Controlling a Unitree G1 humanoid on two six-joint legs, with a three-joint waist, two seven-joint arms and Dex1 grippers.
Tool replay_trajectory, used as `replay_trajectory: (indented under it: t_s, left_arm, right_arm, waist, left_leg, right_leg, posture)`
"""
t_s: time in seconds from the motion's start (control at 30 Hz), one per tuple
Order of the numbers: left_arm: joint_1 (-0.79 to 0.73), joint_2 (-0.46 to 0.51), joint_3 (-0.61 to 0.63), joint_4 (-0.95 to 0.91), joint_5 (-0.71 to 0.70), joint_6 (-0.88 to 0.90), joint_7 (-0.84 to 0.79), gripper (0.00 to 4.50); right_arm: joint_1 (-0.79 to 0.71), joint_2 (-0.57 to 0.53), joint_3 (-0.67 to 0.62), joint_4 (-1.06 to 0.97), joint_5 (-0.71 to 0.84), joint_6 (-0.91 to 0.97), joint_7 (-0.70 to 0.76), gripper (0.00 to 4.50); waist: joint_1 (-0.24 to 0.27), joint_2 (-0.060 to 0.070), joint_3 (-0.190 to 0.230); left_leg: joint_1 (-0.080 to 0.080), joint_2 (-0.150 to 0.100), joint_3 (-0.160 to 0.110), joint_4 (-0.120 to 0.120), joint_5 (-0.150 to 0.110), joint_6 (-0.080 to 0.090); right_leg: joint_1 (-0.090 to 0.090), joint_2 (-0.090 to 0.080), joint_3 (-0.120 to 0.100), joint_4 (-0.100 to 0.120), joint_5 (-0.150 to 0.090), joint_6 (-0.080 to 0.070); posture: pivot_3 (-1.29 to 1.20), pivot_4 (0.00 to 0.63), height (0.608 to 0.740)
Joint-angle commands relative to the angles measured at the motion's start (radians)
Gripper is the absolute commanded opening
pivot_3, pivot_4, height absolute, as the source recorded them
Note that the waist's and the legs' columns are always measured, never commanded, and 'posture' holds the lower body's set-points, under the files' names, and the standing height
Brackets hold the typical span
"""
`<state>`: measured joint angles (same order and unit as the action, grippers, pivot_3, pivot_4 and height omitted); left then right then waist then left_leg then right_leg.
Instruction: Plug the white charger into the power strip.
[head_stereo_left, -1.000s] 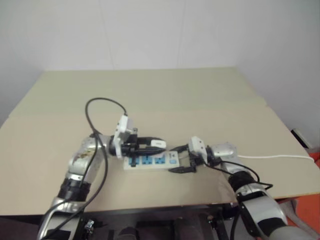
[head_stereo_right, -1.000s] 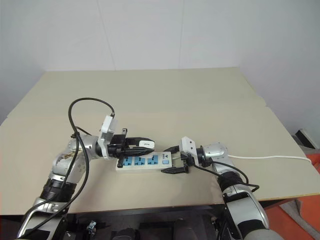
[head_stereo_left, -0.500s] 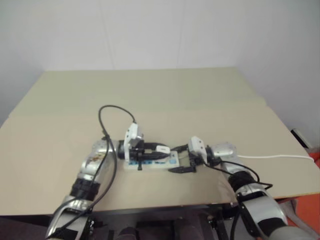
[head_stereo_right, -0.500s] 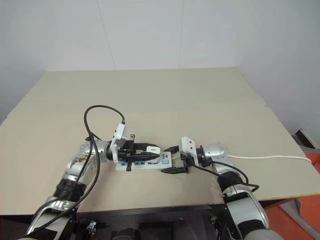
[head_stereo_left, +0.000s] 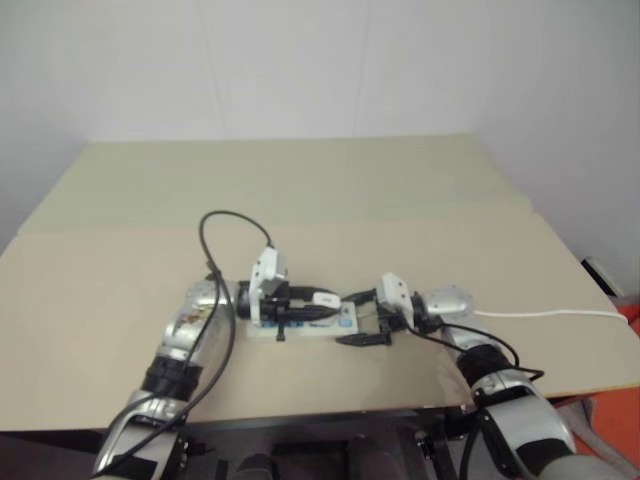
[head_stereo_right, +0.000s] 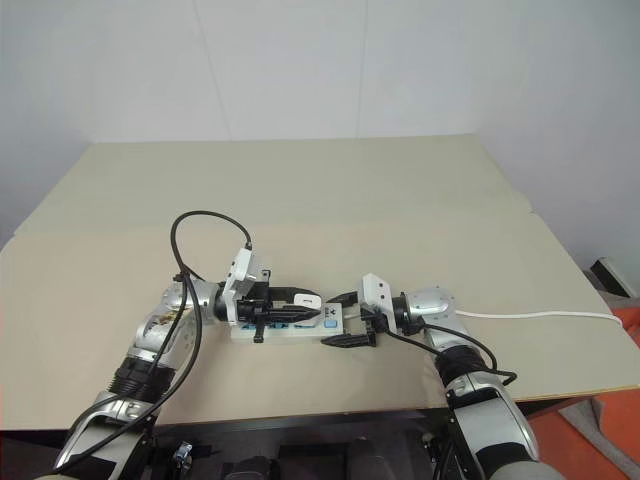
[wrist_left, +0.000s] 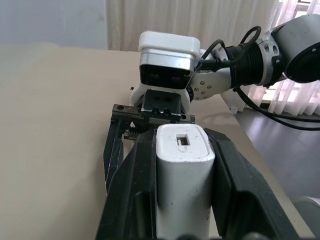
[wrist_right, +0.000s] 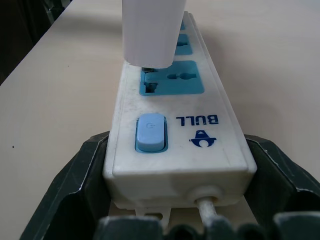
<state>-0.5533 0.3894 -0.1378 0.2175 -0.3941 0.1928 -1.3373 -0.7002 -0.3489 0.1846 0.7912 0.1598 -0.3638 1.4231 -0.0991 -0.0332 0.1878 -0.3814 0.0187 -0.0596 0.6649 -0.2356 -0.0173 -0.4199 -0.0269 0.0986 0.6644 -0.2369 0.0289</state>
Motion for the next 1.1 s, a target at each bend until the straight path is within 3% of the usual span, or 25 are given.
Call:
replay_trajectory:
  t_s: [0.03, 1.1]
  left_arm:
    - [-0.016, 0.005, 0.0, 0.006, 0.004, -0.028, -0.015, 1.02]
    - [-0.042, -0.022, -0.031, 0.1, 0.028, -0.071, -0.05, 1.02]
  right_arm:
    - [0.012, 0.002, 0.007, -0.021, -0.02, 0.012, -0.017, 3.42]
    - [0.028, 0.001, 0.003, -0.052, -0.019, 0.03, -0.041, 3.42]
  waist:
    - [0.0, 0.0, 0.0]
    - [0.0, 0.0, 0.0]
  left_leg:
    - [0.0, 0.0, 0.0, 0.0, 0.0, 0.0]
    - [0.002, 0.0, 0.0, 0.0, 0.0, 0.0]
  right_leg:
    - [0.0, 0.0, 0.0, 0.0, 0.0, 0.0]
    - [0.002, 0.0, 0.0, 0.0, 0.0, 0.0]
  posture:
    - [0.0, 0.15, 0.74]
    - [0.0, 0.15, 0.74]
